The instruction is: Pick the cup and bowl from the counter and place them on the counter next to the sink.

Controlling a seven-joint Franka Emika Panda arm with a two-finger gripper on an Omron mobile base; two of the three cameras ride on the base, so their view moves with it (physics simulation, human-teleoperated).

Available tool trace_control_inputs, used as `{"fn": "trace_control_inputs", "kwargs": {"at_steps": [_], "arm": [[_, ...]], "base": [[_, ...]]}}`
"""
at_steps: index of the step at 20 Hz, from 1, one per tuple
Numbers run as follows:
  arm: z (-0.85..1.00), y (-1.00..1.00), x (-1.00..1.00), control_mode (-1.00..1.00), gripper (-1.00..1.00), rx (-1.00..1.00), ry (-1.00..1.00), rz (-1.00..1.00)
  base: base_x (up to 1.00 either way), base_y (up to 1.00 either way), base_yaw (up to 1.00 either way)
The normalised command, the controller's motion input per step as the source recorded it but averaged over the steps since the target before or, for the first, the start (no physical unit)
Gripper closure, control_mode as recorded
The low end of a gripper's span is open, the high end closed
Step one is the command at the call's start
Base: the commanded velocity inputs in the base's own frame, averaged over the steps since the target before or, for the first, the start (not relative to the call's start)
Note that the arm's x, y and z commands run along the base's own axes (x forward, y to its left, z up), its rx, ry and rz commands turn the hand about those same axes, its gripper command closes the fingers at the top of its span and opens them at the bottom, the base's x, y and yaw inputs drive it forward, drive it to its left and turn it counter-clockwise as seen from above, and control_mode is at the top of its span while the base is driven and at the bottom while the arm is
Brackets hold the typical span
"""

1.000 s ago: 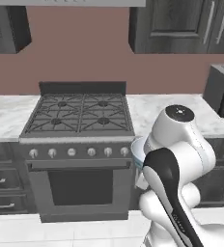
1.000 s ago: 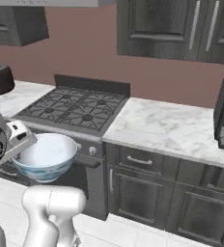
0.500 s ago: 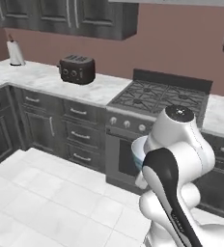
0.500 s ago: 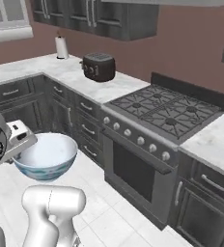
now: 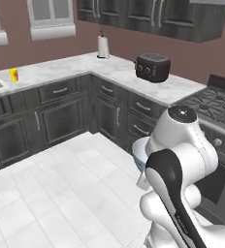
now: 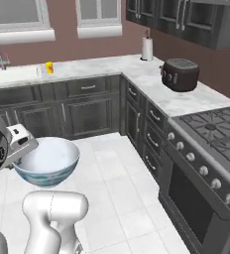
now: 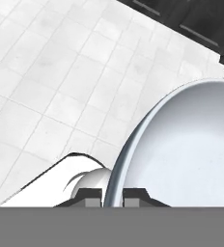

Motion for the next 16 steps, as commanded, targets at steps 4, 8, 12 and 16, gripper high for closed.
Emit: {"fn": "trace_control_inputs", "kwargs": {"at_steps": [4, 8, 12, 16], "arm": [[0.00, 0.00, 0.00, 1.00, 1.00, 0.00, 0.00, 0.00], [0.00, 0.00, 0.00, 1.00, 1.00, 0.00, 0.00, 0.00], [0.00, 0.00, 0.00, 1.00, 1.00, 0.00, 0.00, 0.00], [0.00, 0.00, 0.00, 1.00, 1.00, 0.00, 0.00, 0.00]], "base": [[0.45, 0.71, 0.44], [1.00, 0.84, 0.19], [1.00, 0.83, 0.07], [1.00, 0.84, 0.00]]}}
